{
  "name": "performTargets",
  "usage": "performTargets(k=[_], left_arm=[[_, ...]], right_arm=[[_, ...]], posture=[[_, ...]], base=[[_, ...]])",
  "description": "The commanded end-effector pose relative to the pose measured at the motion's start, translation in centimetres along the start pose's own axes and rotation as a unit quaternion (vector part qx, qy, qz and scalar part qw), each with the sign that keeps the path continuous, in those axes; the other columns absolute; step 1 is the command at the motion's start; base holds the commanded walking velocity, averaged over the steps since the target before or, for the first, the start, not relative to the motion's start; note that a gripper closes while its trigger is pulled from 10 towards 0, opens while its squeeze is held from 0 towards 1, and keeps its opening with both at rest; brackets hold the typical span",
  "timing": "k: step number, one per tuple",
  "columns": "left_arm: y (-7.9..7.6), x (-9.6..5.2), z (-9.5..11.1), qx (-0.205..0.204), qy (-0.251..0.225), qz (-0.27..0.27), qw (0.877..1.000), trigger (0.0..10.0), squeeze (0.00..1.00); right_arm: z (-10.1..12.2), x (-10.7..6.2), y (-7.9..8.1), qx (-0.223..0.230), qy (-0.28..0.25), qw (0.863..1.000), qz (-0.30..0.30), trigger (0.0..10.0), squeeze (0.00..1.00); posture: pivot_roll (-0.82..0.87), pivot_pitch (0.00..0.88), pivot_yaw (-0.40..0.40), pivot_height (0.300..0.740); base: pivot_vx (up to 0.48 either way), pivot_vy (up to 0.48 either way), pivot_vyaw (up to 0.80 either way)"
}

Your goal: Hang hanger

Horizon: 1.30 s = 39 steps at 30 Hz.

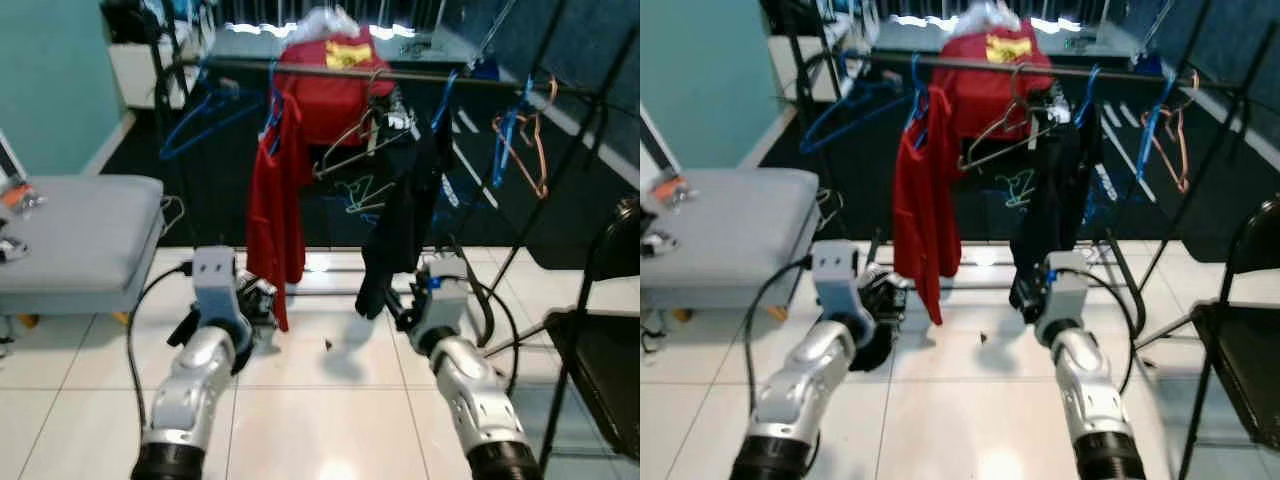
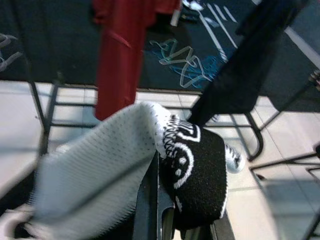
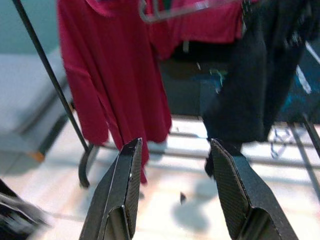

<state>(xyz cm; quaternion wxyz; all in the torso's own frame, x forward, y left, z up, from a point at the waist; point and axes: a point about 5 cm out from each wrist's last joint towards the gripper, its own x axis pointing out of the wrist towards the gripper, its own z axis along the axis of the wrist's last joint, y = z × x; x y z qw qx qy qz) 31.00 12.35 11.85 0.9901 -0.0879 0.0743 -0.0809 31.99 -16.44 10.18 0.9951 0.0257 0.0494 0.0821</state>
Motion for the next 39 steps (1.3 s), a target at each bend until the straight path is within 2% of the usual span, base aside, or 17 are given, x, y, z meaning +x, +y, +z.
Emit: performTargets(k=[1,5,9,21,27,39], left_arm=[[0.5,-0.1,-0.2,0.003,0.002,0.007,1.0,10.0,0.0],[0.4,-0.1,-0.2,0.005,0.001,0.005,1.0,10.0,0.0],[0.3,0.0,-0.3,0.006,0.001,0.002,1.0,10.0,0.0],[0.1,0.3,-0.2,0.008,-0.001,-0.007,1.0,10.0,0.0],[0.0,0.5,-0.1,0.005,-0.002,-0.006,1.0,10.0,0.0],[-0.1,0.6,-0.3,0.005,0.004,-0.004,1.0,10.0,0.0]], right_arm=[[-0.3,0.0,0.2,0.012,0.001,1.0,0.0,10.0,0.0],[-0.1,0.0,0.1,0.016,-0.003,1.0,-0.004,10.0,0.0],[0.3,0.0,-0.3,0.009,-0.007,1.0,-0.007,10.0,0.0],[1.7,0.2,-0.8,-0.01,-0.03,0.999,-0.012,10.0,0.0],[2.6,0.4,-0.9,-0.012,-0.043,0.999,-0.015,10.0,0.0],[5.2,0.9,0.0,-0.019,-0.093,0.995,0.01,10.0,0.0]], posture=[[-0.12,0.049,-0.056,0.74],[-0.12,0.048,-0.052,0.74],[-0.13,0.043,-0.047,0.74],[-0.14,0.027,-0.042,0.74],[-0.13,0.031,-0.037,0.74],[-0.15,0.049,-0.029,0.74]], base=[[0.398,0.0,0.0],[0.398,0.0,0.0],[0.41,0.0,-0.8],[0.411,0.0,0.0],[0.409,0.0,-0.67],[0.322,0.0,0.0]])
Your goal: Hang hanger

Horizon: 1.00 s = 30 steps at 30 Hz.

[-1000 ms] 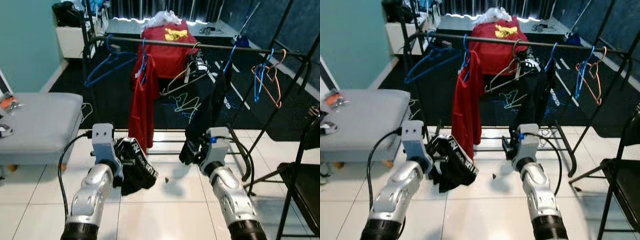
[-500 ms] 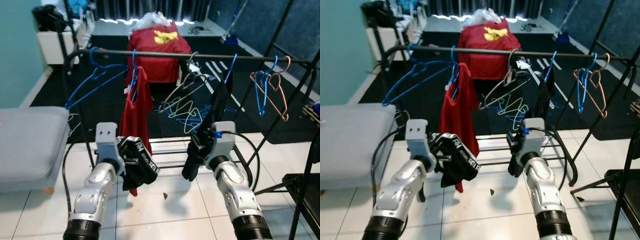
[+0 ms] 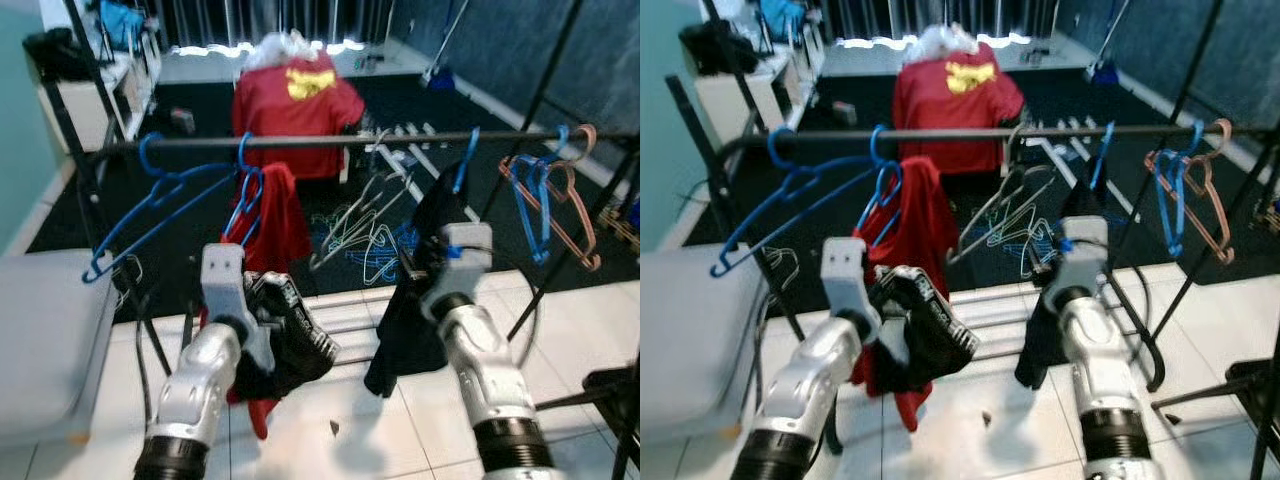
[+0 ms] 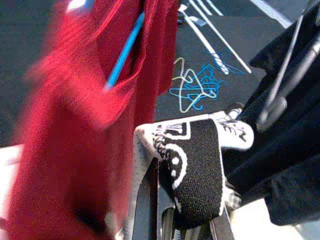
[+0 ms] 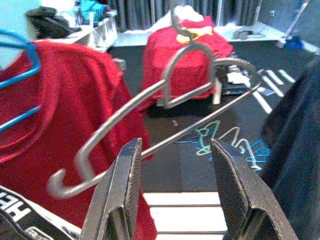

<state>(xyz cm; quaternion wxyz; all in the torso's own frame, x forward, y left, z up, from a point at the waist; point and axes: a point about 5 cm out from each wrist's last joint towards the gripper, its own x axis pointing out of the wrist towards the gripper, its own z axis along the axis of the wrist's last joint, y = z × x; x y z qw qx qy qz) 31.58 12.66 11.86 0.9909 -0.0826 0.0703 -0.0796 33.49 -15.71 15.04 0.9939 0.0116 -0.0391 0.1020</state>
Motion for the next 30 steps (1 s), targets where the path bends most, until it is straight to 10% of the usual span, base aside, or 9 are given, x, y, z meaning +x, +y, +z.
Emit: performTargets(k=[1,10,11,12,13,16,25,26,30], left_arm=[[-0.5,0.1,-0.5,-0.001,0.008,-0.003,1.0,10.0,0.0],[-0.8,-0.4,-0.9,0.005,0.003,0.001,1.0,10.0,0.0],[-0.8,-0.4,-0.8,0.006,-0.001,-0.002,1.0,10.0,0.0],[-0.8,-0.4,-0.7,0.006,-0.003,-0.003,1.0,10.0,0.0],[-0.6,-0.4,-0.8,0.007,0.001,-0.001,1.0,10.0,0.0],[-0.5,-0.5,-1.2,0.006,0.014,-0.004,1.0,10.0,0.0],[-1.4,0.1,-0.8,0.023,0.024,-0.031,0.999,10.0,0.0],[-1.5,0.3,-0.5,0.02,0.019,-0.034,0.999,10.0,0.0],[-1.5,0.4,-0.2,0.013,0.013,-0.038,0.999,10.0,0.0]], right_arm=[[0.5,-0.2,-0.8,0.003,-0.009,1.0,-0.011,10.0,0.0],[2.8,1.5,-1.9,-0.025,-0.028,0.998,-0.04,10.0,0.0],[3.3,1.8,-1.8,-0.03,-0.037,0.998,-0.037,10.0,0.26],[3.6,1.9,-1.7,-0.033,-0.043,0.998,-0.034,10.0,0.26],[3.9,2.1,-1.6,-0.031,-0.049,0.998,-0.036,10.0,0.82],[4.3,2.5,-1.3,-0.02,-0.054,0.998,-0.04,10.0,1.0],[3.7,4.1,-1.7,-0.018,-0.006,0.998,-0.065,10.0,1.0],[3.6,4.4,-1.8,-0.027,0.002,0.997,-0.069,10.0,0.73],[3.6,4.6,-1.9,-0.033,0.005,0.997,-0.07,10.0,0.73]], posture=[[-0.15,0.049,-0.029,0.74],[-0.13,0.052,-0.024,0.74],[-0.13,0.048,-0.025,0.74],[-0.13,0.043,-0.023,0.74],[-0.14,0.055,-0.015,0.74],[-0.13,0.051,-0.003,0.74],[-0.1,0.085,0.005,0.74],[-0.1,0.092,0.003,0.74],[-0.1,0.092,0.003,0.74]], base=[[0.0,0.0,0.0],[0.0,0.0,0.0],[0.0,0.0,0.0],[0.0,0.0,0.0],[0.0,0.0,0.0],[0.0,0.0,0.0],[0.0,0.0,0.0],[0.0,0.0,0.0],[0.0,0.0,0.0]])
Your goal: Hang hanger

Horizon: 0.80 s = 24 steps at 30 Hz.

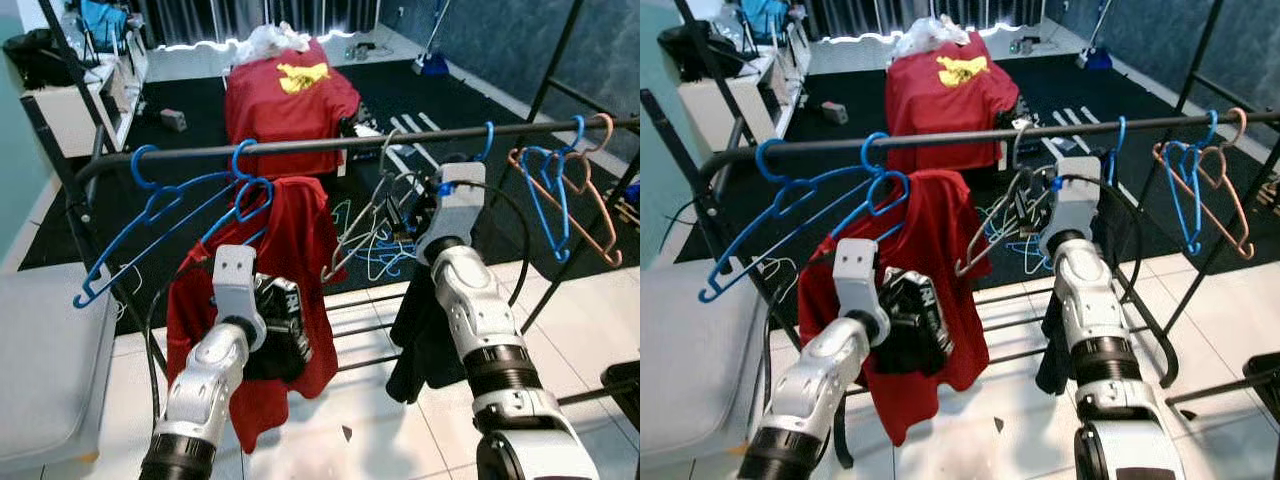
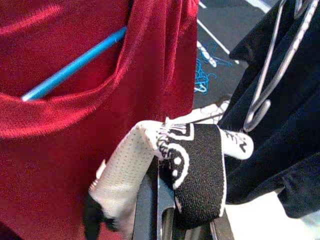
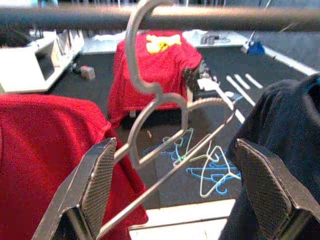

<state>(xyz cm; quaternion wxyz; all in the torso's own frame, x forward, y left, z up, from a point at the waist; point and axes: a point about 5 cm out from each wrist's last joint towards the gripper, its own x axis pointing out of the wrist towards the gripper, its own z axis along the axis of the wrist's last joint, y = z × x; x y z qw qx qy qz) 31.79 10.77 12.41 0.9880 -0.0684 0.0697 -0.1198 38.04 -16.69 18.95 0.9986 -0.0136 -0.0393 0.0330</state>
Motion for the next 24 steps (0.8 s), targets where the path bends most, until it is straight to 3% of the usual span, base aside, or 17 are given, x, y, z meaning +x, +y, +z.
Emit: performTargets(k=[1,2,9,24], left_arm=[[0.4,-0.1,-0.4,-0.005,0.008,0.001,1.0,10.0,0.0],[0.6,-0.2,-0.7,-0.003,0.01,0.012,1.0,10.0,0.0],[1.2,-1.0,-1.7,0.003,0.015,0.041,0.999,10.0,0.0],[1.6,-1.0,-1.4,0.016,0.014,0.042,0.999,10.0,0.0]], right_arm=[[0.1,0.1,-0.1,-0.005,0.002,1.0,-0.003,10.0,0.73],[0.3,0.3,0.0,-0.002,0.0,1.0,-0.001,10.0,0.0],[0.8,1.4,-0.5,0.007,0.006,1.0,-0.018,10.0,0.0],[1.7,2.4,-1.1,-0.003,0.022,0.998,-0.056,10.0,0.0]], posture=[[-0.1,0.092,0.003,0.74],[-0.09,0.045,-0.012,0.74],[-0.09,0.022,-0.066,0.74],[-0.13,0.05,-0.041,0.74]], base=[[0.0,0.0,0.0],[0.0,0.0,0.0],[0.0,0.0,0.0],[0.0,0.0,0.0]])
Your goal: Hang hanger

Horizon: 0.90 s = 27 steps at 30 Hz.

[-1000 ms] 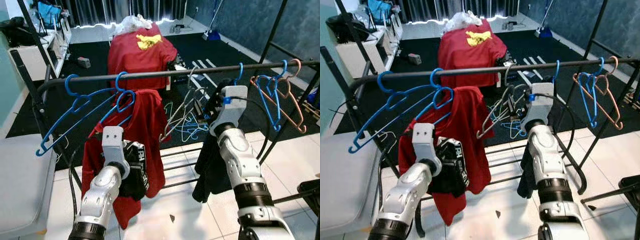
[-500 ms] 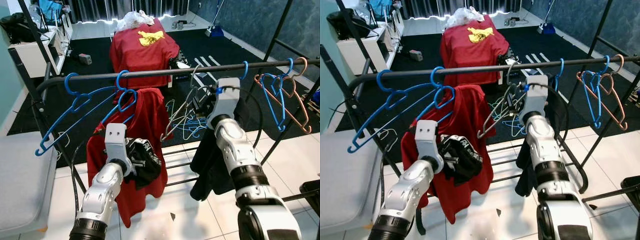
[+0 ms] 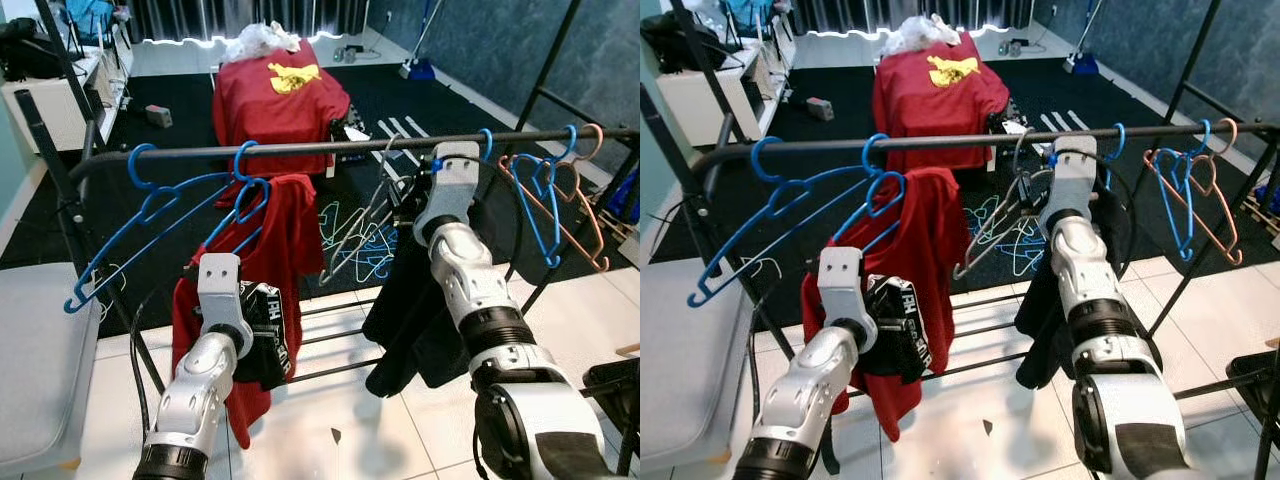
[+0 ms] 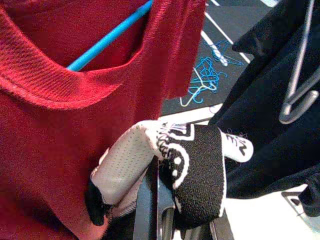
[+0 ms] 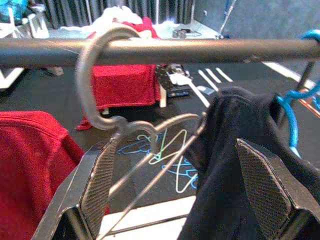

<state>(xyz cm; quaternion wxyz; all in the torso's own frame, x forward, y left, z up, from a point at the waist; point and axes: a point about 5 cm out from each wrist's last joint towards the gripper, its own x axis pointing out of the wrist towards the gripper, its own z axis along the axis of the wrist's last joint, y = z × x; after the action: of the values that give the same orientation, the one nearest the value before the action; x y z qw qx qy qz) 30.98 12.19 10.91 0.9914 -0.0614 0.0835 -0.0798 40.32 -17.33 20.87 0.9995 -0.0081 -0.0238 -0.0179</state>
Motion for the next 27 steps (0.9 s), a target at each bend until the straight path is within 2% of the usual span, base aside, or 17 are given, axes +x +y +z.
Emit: performTargets(k=[1,9,14,15,19,23,27], left_arm=[[0.2,0.0,0.0,0.016,0.005,-0.003,1.0,10.0,0.0],[0.8,-0.2,0.2,0.028,0.009,-0.005,1.0,10.0,0.0],[1.7,-0.8,0.3,0.032,0.007,0.01,0.999,10.0,0.0],[1.5,-0.8,0.9,0.031,-0.003,0.008,0.999,10.0,0.0],[1.4,-0.8,1.2,0.029,-0.008,0.003,1.0,10.0,0.0],[0.9,-0.9,0.4,0.028,0.015,-0.014,0.999,10.0,0.0],[0.6,-0.6,0.8,0.033,0.018,-0.032,0.999,10.0,0.0]], right_arm=[[-0.1,0.2,-0.3,-0.003,0.013,1.0,-0.008,10.0,0.0],[-0.6,0.9,-0.1,0.045,0.051,0.998,-0.003,10.0,0.0],[0.1,1.3,0.4,0.041,0.046,0.998,0.018,10.0,0.0],[0.2,1.3,0.8,0.029,0.047,0.998,0.031,10.0,0.0],[0.2,1.3,1.0,0.027,0.048,0.998,0.034,10.0,0.0],[-0.2,1.3,1.4,0.021,0.057,0.997,0.043,10.0,0.0],[-0.4,1.4,1.4,0.019,0.069,0.997,0.042,10.0,0.0]], posture=[[-0.13,0.055,-0.039,0.74],[-0.11,0.09,-0.036,0.74],[-0.1,0.112,-0.054,0.74],[-0.1,0.135,-0.067,0.74],[-0.1,0.157,-0.064,0.74],[-0.1,0.208,-0.052,0.74],[-0.09,0.25,-0.061,0.74]], base=[[0.0,0.0,0.0],[0.0,0.0,0.0],[0.0,0.0,0.0],[0.0,0.0,0.0],[0.0,0.0,0.0],[0.0,0.0,0.0],[0.0,0.0,0.0]])
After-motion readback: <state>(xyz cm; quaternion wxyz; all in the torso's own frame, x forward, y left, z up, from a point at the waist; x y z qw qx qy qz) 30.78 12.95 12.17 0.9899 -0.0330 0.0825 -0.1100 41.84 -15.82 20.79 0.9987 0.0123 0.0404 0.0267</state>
